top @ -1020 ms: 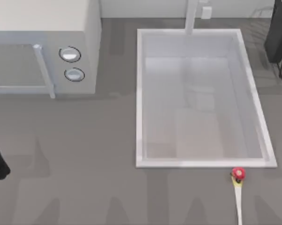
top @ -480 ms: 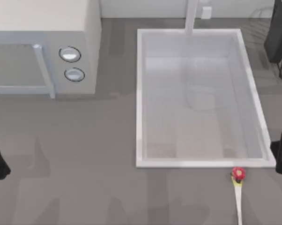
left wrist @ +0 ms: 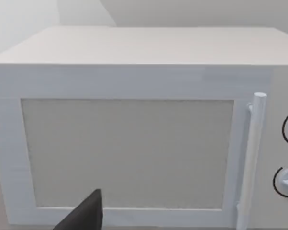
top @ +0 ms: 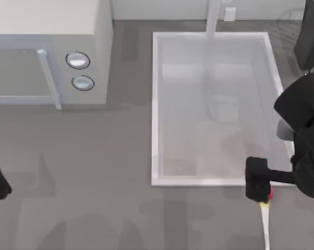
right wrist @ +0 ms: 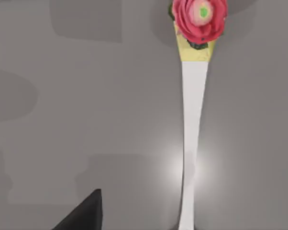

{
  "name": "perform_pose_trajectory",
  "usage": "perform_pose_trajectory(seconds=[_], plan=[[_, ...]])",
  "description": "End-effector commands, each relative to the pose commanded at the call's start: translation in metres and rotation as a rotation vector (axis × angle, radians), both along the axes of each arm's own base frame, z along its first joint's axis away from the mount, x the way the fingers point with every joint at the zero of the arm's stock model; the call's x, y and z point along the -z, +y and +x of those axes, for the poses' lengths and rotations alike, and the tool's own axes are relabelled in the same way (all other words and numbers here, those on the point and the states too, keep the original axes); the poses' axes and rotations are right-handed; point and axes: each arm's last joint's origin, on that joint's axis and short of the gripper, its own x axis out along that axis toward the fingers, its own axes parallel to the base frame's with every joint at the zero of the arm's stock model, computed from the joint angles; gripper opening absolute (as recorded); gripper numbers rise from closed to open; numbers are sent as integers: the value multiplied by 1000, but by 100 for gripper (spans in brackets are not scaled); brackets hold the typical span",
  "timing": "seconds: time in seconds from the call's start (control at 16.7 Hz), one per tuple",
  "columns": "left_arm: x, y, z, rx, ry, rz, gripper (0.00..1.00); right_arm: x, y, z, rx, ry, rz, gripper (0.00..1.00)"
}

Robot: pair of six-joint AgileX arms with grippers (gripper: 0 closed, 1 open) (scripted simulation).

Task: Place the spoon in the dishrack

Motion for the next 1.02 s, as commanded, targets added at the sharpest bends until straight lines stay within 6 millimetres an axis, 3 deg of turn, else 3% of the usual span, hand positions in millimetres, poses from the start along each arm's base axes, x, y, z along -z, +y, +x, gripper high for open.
perform_pose_trajectory(seconds=[0.24, 0.66, 1.02], plan=[[0, 0, 0, 0, 0, 0, 100, 5, 21, 7, 11, 92, -58, 100], [0, 0, 0, 0, 0, 0, 100, 9, 21, 8, 13, 96, -61, 100], [0, 0, 0, 0, 0, 0, 100, 68, 25, 12, 11, 91, -57, 100]])
